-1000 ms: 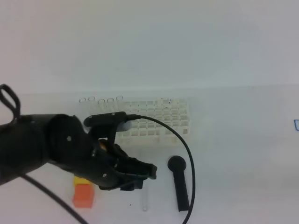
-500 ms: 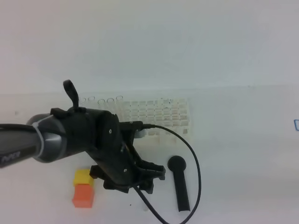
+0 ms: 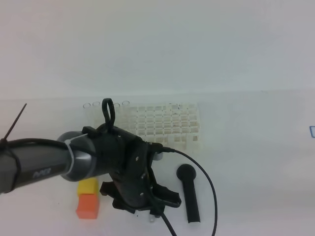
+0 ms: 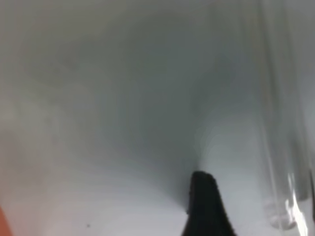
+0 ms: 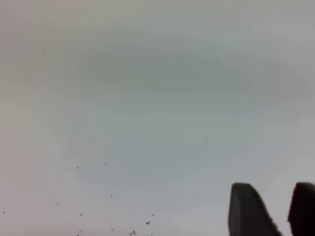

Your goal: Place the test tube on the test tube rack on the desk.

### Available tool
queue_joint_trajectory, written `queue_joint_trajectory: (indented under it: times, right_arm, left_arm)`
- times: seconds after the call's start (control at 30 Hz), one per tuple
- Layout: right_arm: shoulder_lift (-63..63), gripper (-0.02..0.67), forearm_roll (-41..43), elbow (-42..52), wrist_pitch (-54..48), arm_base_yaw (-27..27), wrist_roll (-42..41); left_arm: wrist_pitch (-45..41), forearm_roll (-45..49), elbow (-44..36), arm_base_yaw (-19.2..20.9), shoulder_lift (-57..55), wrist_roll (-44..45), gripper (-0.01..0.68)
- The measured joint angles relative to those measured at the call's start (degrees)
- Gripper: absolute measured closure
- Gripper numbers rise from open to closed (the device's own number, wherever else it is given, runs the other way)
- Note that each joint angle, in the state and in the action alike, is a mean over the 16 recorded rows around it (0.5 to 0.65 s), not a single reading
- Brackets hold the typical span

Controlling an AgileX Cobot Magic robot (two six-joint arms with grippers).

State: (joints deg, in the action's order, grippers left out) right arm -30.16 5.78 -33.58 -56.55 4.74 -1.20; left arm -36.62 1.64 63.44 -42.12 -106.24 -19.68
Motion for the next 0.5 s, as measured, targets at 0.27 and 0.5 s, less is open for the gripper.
queue_joint_trajectory:
  times: [0.27, 0.5]
  right_arm:
    - [0.0, 0.441, 0.0, 0.0, 0.0, 0.0, 0.0]
    - [0.0, 0.441, 0.0, 0.0, 0.0, 0.0, 0.0]
  left_arm:
    - [-0.7, 4.6, 0.0, -0.6, -0.2, -3.3, 0.299]
    - [-1.4, 5.4, 0.0, -0.6, -0.2, -4.1, 0.319]
